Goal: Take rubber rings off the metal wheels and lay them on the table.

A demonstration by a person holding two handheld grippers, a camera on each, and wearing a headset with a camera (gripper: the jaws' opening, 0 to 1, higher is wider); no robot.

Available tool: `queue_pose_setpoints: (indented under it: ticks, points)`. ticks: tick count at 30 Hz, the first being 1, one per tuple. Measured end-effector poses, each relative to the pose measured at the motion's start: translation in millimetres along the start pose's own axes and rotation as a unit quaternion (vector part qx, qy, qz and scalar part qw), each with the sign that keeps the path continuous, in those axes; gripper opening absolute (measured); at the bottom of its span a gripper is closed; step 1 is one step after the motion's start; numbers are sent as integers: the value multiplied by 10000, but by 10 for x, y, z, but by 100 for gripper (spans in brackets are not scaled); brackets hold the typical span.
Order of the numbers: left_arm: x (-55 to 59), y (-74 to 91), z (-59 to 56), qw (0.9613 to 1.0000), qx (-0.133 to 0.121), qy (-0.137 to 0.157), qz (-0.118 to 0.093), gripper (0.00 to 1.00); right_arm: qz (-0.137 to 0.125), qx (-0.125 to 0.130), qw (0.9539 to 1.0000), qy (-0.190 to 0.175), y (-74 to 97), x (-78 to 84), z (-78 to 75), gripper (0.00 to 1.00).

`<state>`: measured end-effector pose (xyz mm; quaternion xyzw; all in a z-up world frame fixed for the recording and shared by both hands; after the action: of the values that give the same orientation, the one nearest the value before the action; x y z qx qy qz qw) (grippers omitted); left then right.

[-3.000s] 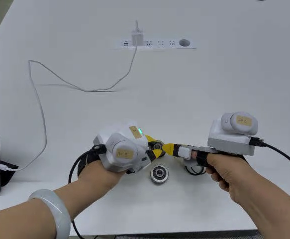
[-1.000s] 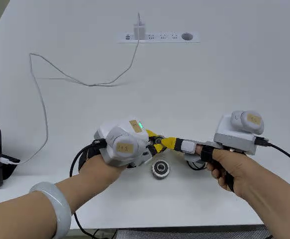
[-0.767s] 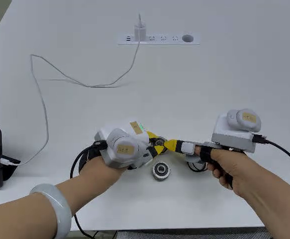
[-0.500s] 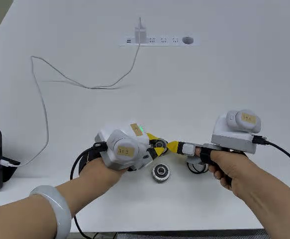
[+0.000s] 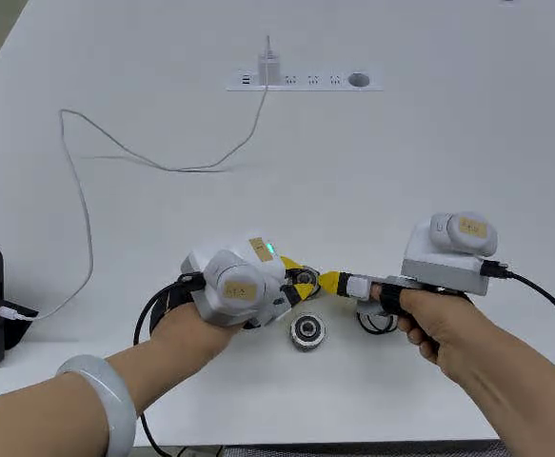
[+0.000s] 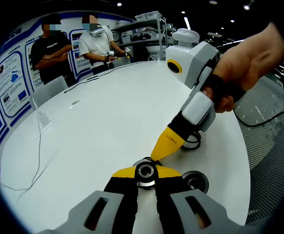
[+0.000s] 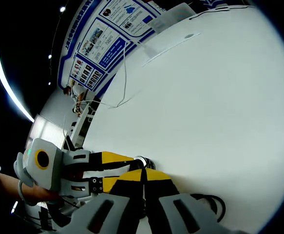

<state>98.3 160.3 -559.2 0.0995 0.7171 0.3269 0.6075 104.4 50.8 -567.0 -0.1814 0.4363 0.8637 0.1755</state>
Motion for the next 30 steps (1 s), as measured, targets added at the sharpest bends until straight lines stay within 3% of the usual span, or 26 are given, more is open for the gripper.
queue_pose_setpoints:
  ticks: [20,25,30]
  points:
    - [13,2,0,10000,9,-11,-20,12,-115,-177,9997,-148,19,29,71,1]
    - [15,3,-2,10000,5,-8,-29,12,-111,-270,9995,-109,45,47,173,1]
    - [15,1,0,10000,9,-10,-32,12,-128,-282,9994,-153,50,36,141,1]
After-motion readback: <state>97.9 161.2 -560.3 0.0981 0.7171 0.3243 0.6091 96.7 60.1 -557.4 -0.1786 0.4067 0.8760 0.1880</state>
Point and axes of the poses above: the centre of the closed fingertips' face, and the gripper's own axes: y roughly backward along the fingers, z roughly to its left, x roughly out of its underside, the point moved 7 cm from there along y, roughly backward along the fingers, and after that the axes turned 12 degrees about x, right-handed, at the moved point
